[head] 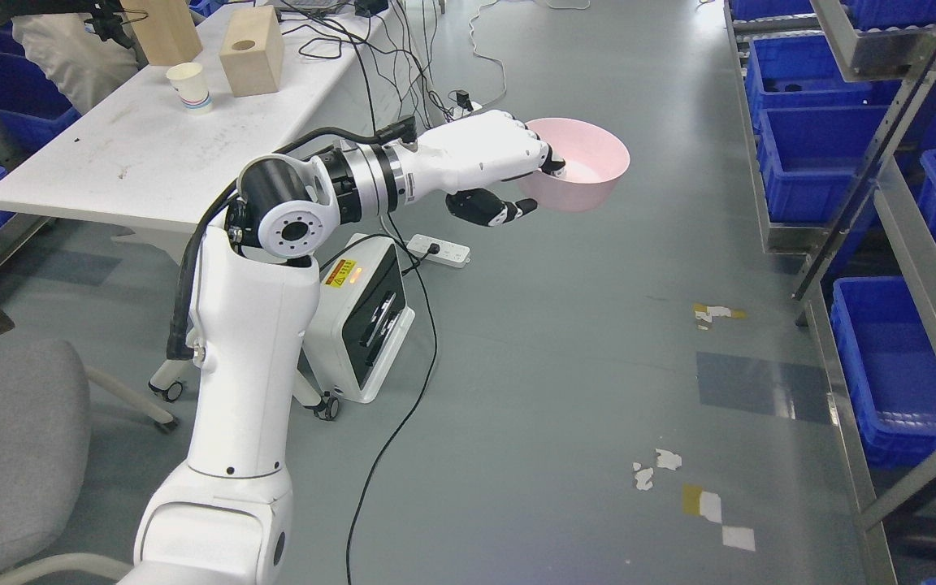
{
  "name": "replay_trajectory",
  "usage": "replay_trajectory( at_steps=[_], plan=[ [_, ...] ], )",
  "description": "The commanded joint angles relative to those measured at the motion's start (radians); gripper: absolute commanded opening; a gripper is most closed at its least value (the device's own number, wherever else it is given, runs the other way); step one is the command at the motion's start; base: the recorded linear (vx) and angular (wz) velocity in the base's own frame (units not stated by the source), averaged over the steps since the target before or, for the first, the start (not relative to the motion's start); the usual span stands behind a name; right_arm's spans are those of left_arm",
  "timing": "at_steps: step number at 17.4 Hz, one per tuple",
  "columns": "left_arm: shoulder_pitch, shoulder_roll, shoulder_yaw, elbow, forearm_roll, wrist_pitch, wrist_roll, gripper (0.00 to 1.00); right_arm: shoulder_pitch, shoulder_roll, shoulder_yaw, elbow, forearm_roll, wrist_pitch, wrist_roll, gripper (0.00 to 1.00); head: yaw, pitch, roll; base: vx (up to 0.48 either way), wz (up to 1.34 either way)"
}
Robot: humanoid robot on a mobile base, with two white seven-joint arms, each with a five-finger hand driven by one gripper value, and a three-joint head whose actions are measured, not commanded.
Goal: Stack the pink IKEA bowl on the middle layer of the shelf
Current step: 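Hold the bowl raised in the left hand while driving to another shelf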
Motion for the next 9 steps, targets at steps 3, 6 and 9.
replay_trajectory(
  at_steps=[3,6,9],
  plan=[
    [0.000,0.017,0.014,0.000,0.000,-0.001,0.006,0.05,0.023,-0.017,0.000,-0.017,0.000,0.000,0.000,1.00,0.0000,0.000,0.000,0.338,0.18],
    [0.000,0.017,0.008,0.000,0.000,-0.003,0.008,0.05,0.023,-0.017,0.000,-0.017,0.000,0.000,0.000,1.00,0.0000,0.000,0.000,0.310,0.12],
    [0.000,0.017,-0.001,0.000,0.000,-0.003,0.008,0.05,0.023,-0.017,0.000,-0.017,0.000,0.000,0.000,1.00,0.0000,0.000,0.000,0.302,-0.31]
  ],
)
